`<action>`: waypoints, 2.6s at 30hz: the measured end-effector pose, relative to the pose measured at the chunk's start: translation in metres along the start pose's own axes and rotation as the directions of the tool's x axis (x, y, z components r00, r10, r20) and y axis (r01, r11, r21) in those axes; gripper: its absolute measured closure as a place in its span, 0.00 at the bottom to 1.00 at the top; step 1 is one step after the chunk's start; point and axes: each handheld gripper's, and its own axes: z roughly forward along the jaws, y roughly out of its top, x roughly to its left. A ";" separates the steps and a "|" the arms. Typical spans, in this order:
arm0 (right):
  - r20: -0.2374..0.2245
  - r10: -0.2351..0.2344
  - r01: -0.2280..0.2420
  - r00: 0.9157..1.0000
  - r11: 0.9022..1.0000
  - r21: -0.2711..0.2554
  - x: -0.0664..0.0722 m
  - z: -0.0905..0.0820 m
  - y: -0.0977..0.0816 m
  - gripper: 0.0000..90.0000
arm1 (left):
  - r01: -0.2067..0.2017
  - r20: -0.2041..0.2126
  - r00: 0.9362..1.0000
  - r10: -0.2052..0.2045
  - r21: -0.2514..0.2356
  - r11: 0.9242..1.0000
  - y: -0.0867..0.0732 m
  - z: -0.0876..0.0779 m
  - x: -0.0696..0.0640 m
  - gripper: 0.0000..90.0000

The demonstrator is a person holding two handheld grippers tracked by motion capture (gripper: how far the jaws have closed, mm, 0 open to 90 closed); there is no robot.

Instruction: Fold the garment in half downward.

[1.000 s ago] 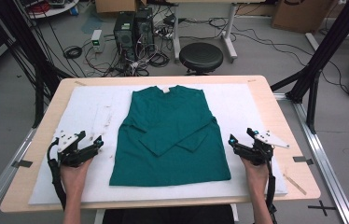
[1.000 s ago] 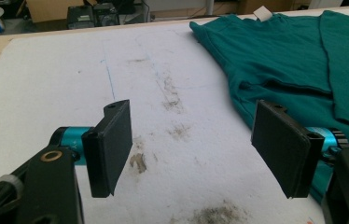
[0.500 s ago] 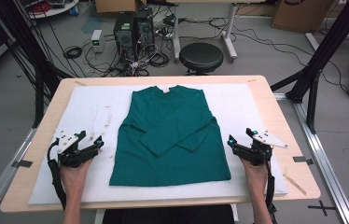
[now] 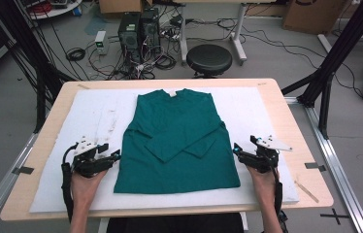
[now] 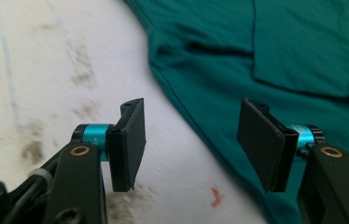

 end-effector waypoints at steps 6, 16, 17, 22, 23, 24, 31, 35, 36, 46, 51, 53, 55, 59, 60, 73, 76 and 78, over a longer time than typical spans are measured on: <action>0.001 -0.002 0.002 1.000 1.000 0.008 0.000 0.001 0.000 0.29 | -0.012 0.000 1.000 0.012 0.049 0.999 0.000 0.006 -0.012 0.51; -0.021 -0.057 0.057 0.998 0.998 0.031 0.006 0.003 0.001 0.39 | -0.029 -0.041 0.999 0.034 0.133 0.991 0.001 0.015 -0.023 0.58; -0.023 -0.060 0.061 0.998 0.998 0.033 0.006 0.003 0.001 0.41 | -0.034 -0.040 0.998 0.039 0.133 0.991 0.001 0.015 -0.023 0.58; -0.057 -0.081 0.086 0.995 0.994 0.074 0.012 0.005 0.002 0.45 | -0.049 -0.024 0.998 0.053 0.130 0.990 0.001 0.015 -0.024 0.62; -0.063 -0.068 0.074 0.996 0.992 0.103 0.012 0.006 0.002 0.45 | -0.053 -0.022 0.998 0.056 0.130 0.990 0.001 0.015 -0.024 0.63; -0.062 -0.051 0.060 0.997 0.986 0.152 0.013 0.008 0.003 0.46 | -0.055 -0.018 0.998 0.058 0.126 0.990 0.000 0.015 -0.025 0.64; -0.083 -0.082 0.103 0.993 0.949 0.298 0.026 0.019 0.005 0.61 | -0.066 -0.003 0.998 0.067 0.127 0.990 0.000 0.015 -0.025 0.74; -0.122 -0.036 0.072 0.992 0.950 0.303 0.025 0.020 0.005 0.75 | -0.083 0.019 0.996 0.082 0.127 0.988 0.000 0.015 -0.026 0.89; -0.123 -0.032 0.069 0.992 0.951 0.303 0.025 0.019 0.005 0.81 | -0.087 0.030 0.996 0.083 0.131 0.988 0.000 0.015 -0.025 0.92; -0.179 -0.013 0.067 0.984 0.952 0.299 0.021 0.014 0.003 0.98 | -0.035 0.053 0.998 0.028 0.136 0.990 -0.003 0.008 -0.024 0.97; -0.196 -0.023 0.081 0.980 0.952 0.296 0.022 0.005 -0.002 0.98 | -0.036 0.050 0.998 0.029 0.140 0.989 -0.007 0.002 -0.031 0.97; -0.206 -0.024 0.086 0.978 0.951 0.296 0.023 0.001 -0.004 0.98 | -0.034 0.049 0.998 0.027 0.142 0.989 -0.009 -0.002 -0.033 0.97; -0.220 -0.026 0.092 0.975 0.951 0.296 0.024 -0.006 -0.007 0.98 | -0.035 0.053 0.998 0.028 0.143 0.989 -0.012 -0.006 -0.037 0.97; -0.241 -0.030 0.102 0.970 0.951 0.290 0.027 -0.020 -0.015 0.98 | -0.051 0.061 0.997 0.043 0.143 0.988 -0.019 -0.017 -0.044 0.97; -0.244 -0.029 0.102 0.969 0.951 0.292 0.028 -0.024 -0.017 0.98 | -0.054 0.067 0.997 0.044 0.145 0.988 -0.021 -0.020 -0.045 0.97; -0.290 -0.025 0.106 0.957 0.957 0.270 0.033 -0.056 -0.037 0.98 | -0.062 0.149 0.988 0.041 0.142 0.988 -0.040 -0.046 -0.057 0.97; -0.296 -0.026 0.109 0.955 0.957 0.267 0.035 -0.064 -0.041 0.98 | -0.076 0.171 0.984 0.052 0.137 0.988 -0.044 -0.052 -0.060 0.97; -0.306 -0.027 0.112 0.952 0.958 0.263 0.036 -0.069 -0.044 0.98 | -0.077 0.184 0.982 0.052 0.131 0.988 -0.047 -0.055 -0.061 0.97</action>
